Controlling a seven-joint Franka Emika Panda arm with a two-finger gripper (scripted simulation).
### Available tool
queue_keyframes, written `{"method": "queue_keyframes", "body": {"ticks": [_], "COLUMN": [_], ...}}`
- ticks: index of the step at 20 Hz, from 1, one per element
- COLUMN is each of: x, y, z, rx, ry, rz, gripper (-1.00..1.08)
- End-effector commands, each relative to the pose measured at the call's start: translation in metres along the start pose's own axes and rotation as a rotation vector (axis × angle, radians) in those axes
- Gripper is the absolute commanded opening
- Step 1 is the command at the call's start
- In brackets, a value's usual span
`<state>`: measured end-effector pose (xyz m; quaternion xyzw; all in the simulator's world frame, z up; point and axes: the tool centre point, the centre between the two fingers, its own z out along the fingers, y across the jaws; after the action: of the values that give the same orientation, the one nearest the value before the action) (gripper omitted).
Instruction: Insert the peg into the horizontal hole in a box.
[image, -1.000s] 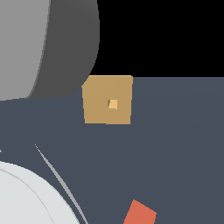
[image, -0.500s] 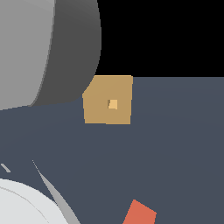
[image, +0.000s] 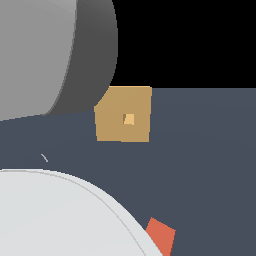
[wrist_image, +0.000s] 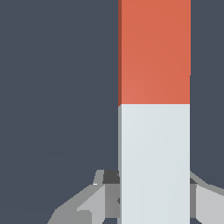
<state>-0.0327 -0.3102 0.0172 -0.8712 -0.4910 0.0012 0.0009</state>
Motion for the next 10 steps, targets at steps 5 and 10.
{"method": "queue_keyframes", "body": {"ticks": [5, 10], "x": [0.054, 0.124], "y": [-0.013, -0.041], "z": [-0.014, -0.031], "rx": [-0.003, -0.003], "ry": [0.001, 0.0], "rz": [-0.092, -0.217], "gripper": [-1.0, -1.0]}}
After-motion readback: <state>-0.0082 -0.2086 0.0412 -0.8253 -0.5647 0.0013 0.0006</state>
